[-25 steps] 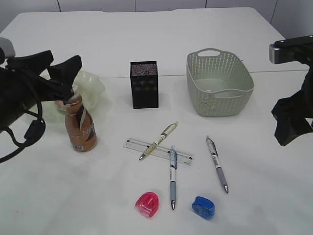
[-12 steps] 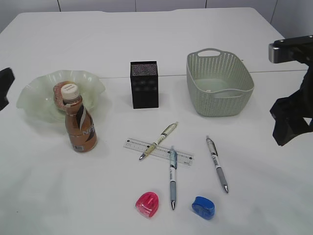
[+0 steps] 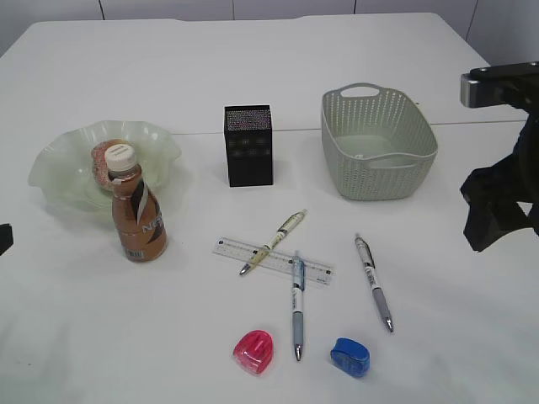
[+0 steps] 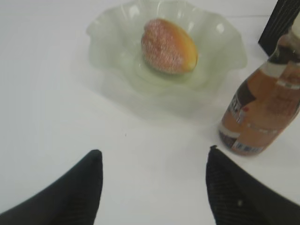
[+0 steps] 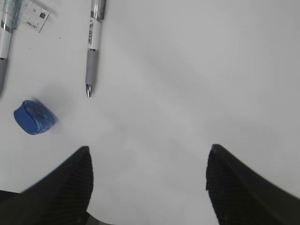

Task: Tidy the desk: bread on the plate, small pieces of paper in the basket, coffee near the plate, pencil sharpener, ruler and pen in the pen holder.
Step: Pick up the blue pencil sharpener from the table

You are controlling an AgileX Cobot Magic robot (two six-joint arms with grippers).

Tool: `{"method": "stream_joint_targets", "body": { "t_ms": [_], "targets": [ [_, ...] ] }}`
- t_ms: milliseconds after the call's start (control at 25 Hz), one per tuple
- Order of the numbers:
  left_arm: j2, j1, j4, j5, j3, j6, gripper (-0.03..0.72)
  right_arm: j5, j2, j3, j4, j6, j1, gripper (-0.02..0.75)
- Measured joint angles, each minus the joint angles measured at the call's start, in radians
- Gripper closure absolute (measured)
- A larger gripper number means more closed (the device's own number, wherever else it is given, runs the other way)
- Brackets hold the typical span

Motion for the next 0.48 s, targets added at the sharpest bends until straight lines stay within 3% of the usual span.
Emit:
{"method": "stream_joint_targets", "body": {
  "t_ms": [240,480],
  "targets": [
    [-0.112,0.0,0.023,0.364,-0.025,-0.045,0.2,0.0,0.0,0.0,0.0,0.0,0.0,0.186],
    [-0.132,0.0,-0.021,0.874,-0.227,-0.049,0.202,0.0,0.0,0.0,0.004,0.0,0.0,0.186]
  ]
}}
